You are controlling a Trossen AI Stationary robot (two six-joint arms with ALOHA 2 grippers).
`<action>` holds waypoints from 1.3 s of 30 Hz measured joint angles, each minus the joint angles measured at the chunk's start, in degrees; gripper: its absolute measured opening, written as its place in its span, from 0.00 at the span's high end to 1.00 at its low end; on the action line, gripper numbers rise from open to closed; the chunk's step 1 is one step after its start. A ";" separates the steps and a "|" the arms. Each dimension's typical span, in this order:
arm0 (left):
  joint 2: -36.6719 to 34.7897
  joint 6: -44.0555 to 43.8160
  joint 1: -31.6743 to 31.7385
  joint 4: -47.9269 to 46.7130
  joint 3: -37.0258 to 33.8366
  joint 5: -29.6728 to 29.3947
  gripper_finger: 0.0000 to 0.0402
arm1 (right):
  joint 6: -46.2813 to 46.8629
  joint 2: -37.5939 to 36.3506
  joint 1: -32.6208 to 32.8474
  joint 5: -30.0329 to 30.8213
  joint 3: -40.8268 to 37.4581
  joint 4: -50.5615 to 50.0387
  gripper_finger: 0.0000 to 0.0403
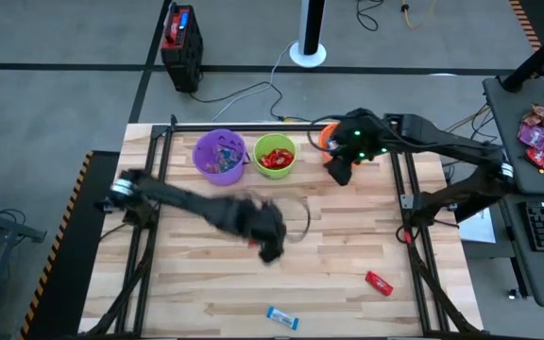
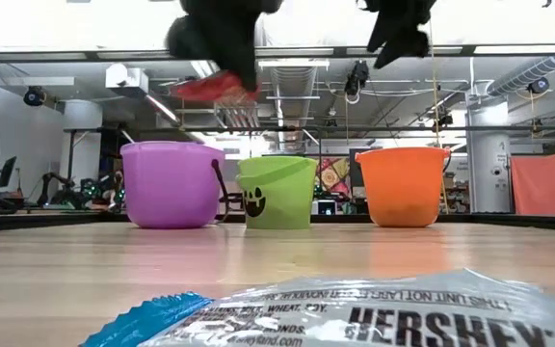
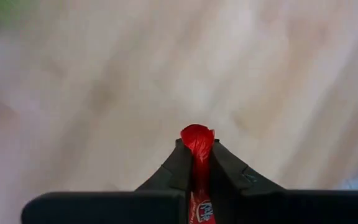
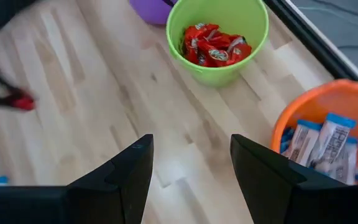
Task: Sort candy by brand, put in halloween buckets
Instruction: Put the red chocolate bar into the green bucket
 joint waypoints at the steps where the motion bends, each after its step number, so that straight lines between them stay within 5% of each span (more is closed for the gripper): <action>1: -1.75 2.18 1.87 0.09 0.00 -2.17 0.98 | 1.62 -0.85 0.12 0.14 -0.02 -0.41 0.49; 7: -8.97 21.25 18.56 9.67 0.00 -8.06 0.97 | 6.54 -2.67 2.94 0.14 -1.05 -0.44 0.49; 11: -9.38 31.84 29.83 16.88 0.00 -6.07 0.97 | 9.15 -2.59 5.53 1.36 -1.88 -0.30 0.49; 15: -6.66 33.16 37.19 20.18 0.00 -0.16 0.97 | 12.41 -2.59 8.01 4.00 -3.06 -0.50 0.49; 21: -1.85 32.38 39.59 20.22 -0.04 0.99 0.95 | 16.41 -2.61 9.80 7.02 -3.23 -0.49 0.49; 30: 0.64 32.78 39.64 19.50 -0.04 0.72 0.72 | 23.28 -2.59 10.30 6.98 -3.23 -1.73 0.49; 39: -3.13 37.50 39.36 16.52 -0.04 2.38 0.61 | 44.16 -2.34 17.92 -2.68 -3.93 -8.60 0.49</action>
